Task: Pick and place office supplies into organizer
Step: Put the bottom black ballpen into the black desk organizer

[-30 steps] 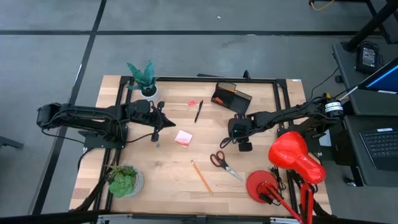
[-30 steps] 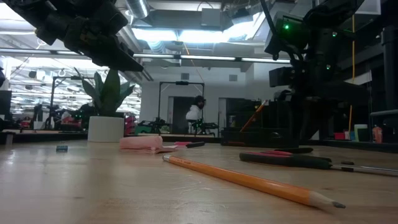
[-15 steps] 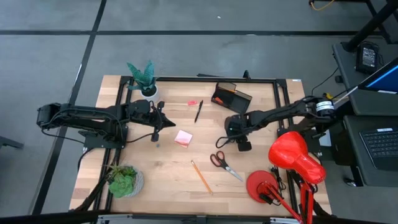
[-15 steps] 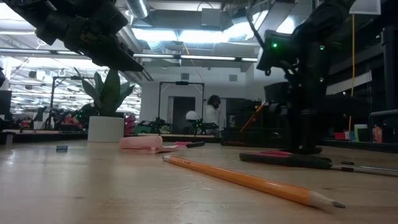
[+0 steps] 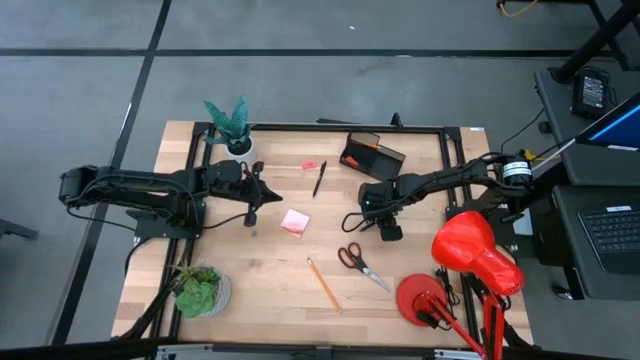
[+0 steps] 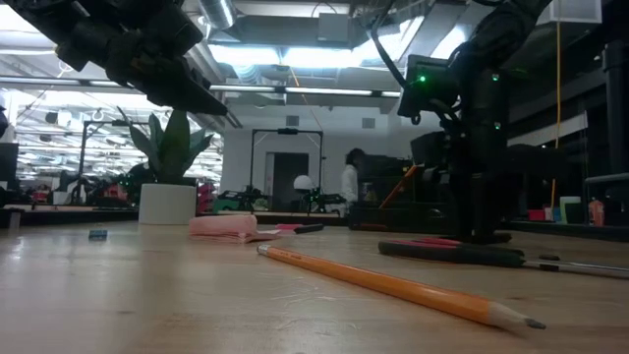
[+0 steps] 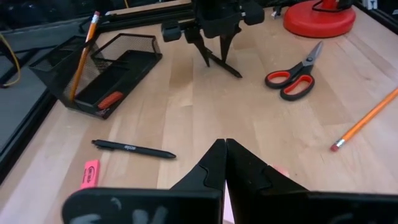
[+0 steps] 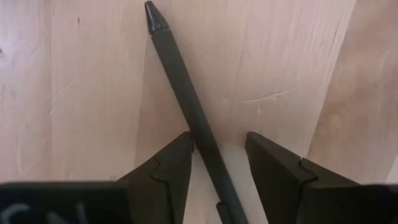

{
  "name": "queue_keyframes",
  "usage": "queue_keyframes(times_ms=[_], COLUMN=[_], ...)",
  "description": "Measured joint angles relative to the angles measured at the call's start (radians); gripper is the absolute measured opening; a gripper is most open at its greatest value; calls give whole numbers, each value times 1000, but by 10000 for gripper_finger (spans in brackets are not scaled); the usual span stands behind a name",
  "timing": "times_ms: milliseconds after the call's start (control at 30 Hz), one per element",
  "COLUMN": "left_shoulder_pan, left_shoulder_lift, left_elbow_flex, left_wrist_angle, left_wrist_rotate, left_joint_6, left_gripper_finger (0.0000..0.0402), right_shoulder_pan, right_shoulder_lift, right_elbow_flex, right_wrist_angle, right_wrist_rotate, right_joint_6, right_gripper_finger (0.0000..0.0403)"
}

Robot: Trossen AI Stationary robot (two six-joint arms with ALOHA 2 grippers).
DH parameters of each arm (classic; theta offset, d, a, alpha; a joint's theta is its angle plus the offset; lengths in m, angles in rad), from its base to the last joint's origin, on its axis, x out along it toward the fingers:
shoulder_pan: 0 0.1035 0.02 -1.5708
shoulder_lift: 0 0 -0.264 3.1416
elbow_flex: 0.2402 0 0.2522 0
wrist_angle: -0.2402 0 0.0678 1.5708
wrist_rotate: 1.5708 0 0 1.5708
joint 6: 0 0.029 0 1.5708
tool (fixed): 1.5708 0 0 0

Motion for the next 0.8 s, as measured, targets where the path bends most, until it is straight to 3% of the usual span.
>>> queue_keyframes(times_ms=[500, 800], left_shoulder_pan=[0, 0], left_shoulder_lift=[0, 0], left_elbow_flex=[0, 0], left_wrist_angle=[0, -7], left_wrist_rotate=[-2, -2], left_joint_6=[0, 1], left_gripper_finger=[2, 2], right_shoulder_pan=[-1, -1], right_shoulder_lift=[0, 0], right_elbow_flex=[0, 0], right_wrist_angle=[14, 11], right_wrist_rotate=[18, 15], right_joint_6=[0, -3], right_gripper_finger=[39, 33])
